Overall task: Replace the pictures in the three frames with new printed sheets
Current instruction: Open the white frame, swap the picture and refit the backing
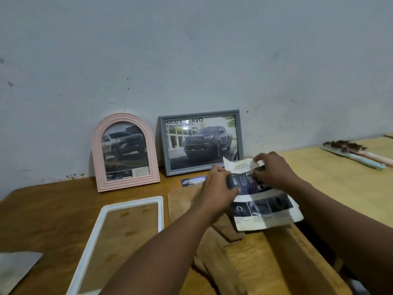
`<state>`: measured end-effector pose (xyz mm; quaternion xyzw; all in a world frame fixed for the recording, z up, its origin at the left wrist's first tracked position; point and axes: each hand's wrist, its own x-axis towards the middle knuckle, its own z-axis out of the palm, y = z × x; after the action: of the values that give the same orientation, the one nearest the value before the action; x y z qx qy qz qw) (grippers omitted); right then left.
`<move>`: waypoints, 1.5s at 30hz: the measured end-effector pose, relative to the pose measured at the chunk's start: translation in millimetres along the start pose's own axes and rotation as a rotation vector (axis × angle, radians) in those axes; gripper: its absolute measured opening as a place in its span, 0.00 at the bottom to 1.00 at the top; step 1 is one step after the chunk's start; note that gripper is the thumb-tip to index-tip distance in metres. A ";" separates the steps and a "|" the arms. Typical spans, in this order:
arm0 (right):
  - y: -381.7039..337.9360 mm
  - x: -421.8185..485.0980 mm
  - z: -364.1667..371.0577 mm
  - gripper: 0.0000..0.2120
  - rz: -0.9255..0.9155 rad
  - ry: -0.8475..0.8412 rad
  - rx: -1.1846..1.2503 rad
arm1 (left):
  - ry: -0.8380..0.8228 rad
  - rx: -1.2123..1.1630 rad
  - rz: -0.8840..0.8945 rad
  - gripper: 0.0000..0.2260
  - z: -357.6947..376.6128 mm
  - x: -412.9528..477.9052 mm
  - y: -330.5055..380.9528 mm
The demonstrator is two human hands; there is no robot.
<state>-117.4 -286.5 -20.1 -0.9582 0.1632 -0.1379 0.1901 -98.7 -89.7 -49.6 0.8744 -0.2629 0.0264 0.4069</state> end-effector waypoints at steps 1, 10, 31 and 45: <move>7.0 2.2 7.4 0.22 0.007 -0.024 -0.024 | -0.051 0.083 0.008 0.21 6.5 3.5 -3.2; 21.7 -13.4 58.6 0.18 0.045 -0.146 -0.142 | -0.273 0.514 -0.020 0.26 21.0 10.6 -25.2; -302.0 -125.5 106.0 0.21 -0.487 -0.296 0.146 | 0.076 0.395 -0.457 0.28 -239.3 -173.5 -137.0; -421.9 -250.1 197.0 0.32 -0.587 -0.416 0.114 | 0.205 0.615 -0.778 0.28 -328.4 -309.6 -244.3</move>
<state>-170.5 236.7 -73.3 -0.9597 -0.1690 0.0026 0.2246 -192.4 413.9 -81.4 0.9799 0.1436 0.0347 0.1339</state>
